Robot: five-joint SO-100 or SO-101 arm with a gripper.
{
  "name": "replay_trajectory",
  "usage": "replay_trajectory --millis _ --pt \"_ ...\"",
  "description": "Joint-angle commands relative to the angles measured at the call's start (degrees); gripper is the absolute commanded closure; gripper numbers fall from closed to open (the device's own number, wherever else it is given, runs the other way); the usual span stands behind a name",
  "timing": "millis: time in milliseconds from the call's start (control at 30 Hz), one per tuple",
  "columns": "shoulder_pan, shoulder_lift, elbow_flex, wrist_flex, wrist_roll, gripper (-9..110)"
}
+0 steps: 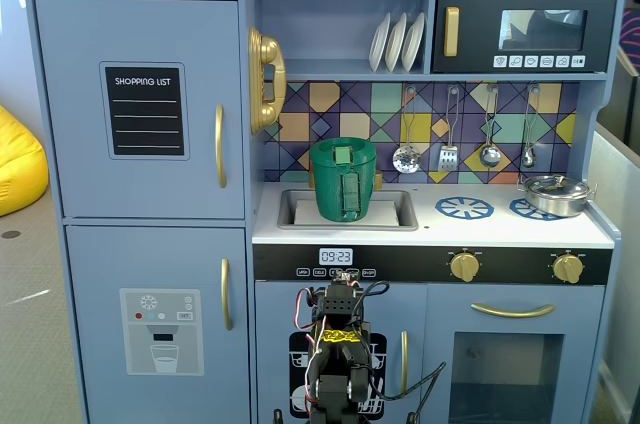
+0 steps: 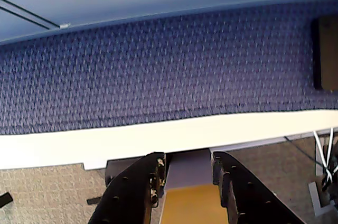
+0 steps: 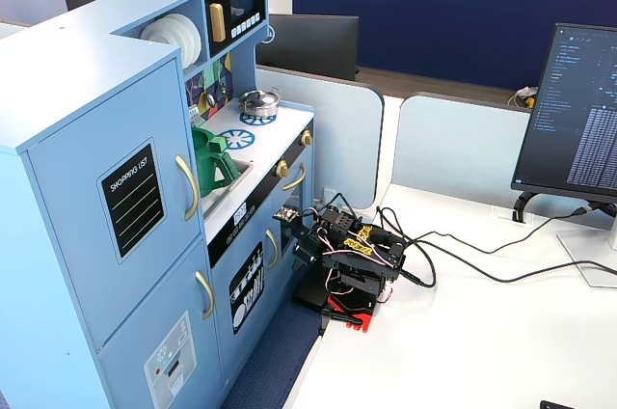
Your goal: Close the left cabinet door
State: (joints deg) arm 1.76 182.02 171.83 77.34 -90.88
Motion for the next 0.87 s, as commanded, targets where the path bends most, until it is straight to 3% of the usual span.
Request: replay_trajectory --millis 0,833 --pt "-2.2 0.09 -0.09 9.84 1.23 102" --pt "-2.29 0.09 -0.09 10.46 4.31 97"
